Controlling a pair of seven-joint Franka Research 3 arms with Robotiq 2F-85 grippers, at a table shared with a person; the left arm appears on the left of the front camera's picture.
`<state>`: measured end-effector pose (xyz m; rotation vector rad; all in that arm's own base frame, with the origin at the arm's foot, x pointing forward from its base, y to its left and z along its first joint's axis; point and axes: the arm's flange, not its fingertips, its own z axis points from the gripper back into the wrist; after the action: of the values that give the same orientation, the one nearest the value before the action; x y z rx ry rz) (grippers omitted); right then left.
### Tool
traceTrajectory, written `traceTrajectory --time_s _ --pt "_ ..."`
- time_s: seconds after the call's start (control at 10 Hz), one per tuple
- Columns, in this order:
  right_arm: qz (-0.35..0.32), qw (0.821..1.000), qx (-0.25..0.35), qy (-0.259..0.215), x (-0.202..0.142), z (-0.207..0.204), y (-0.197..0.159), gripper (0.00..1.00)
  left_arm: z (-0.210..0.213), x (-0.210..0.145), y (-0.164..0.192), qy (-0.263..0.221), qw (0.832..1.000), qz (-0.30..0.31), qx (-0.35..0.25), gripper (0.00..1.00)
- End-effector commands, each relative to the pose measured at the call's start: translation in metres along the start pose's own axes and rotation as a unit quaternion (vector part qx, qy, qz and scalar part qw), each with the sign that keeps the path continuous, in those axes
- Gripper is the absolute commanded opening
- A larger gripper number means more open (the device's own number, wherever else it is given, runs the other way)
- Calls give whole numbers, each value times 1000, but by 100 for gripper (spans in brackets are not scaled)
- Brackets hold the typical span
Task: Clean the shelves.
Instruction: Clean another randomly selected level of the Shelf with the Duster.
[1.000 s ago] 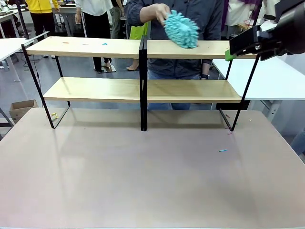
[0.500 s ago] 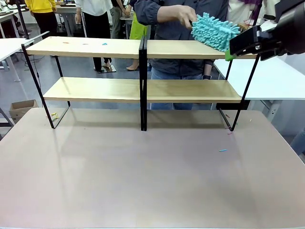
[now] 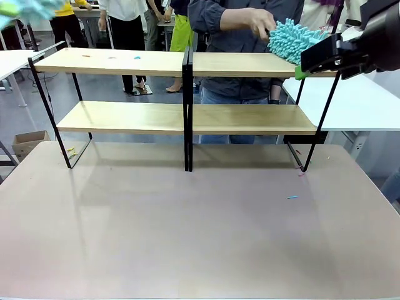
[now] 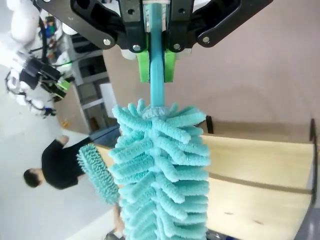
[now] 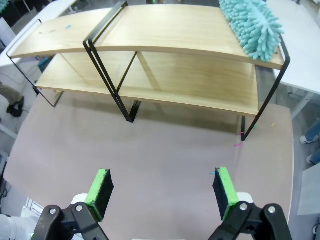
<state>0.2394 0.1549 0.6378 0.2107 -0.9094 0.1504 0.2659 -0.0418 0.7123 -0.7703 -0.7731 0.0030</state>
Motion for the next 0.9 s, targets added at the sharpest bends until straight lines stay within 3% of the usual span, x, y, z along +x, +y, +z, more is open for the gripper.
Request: traceTrajectory --time_s 0.0,0.2,0.3,0.4,0.8 --pt "-2 1000 1 0 0 0 0 100 -41 18 -33 37 996 -37 67 12" --pt "-2 1000 1 0 0 0 0 100 -98 -1 -49 129 982 -72 122 12" --pt "-2 1000 1 0 0 0 0 100 -99 6 -35 150 981 -19 118 12" --pt "-2 1000 1 0 0 0 0 100 -93 -6 -50 90 989 -72 91 12" --pt "-2 1000 1 0 0 0 0 100 -102 -3 -48 109 987 -73 94 12"
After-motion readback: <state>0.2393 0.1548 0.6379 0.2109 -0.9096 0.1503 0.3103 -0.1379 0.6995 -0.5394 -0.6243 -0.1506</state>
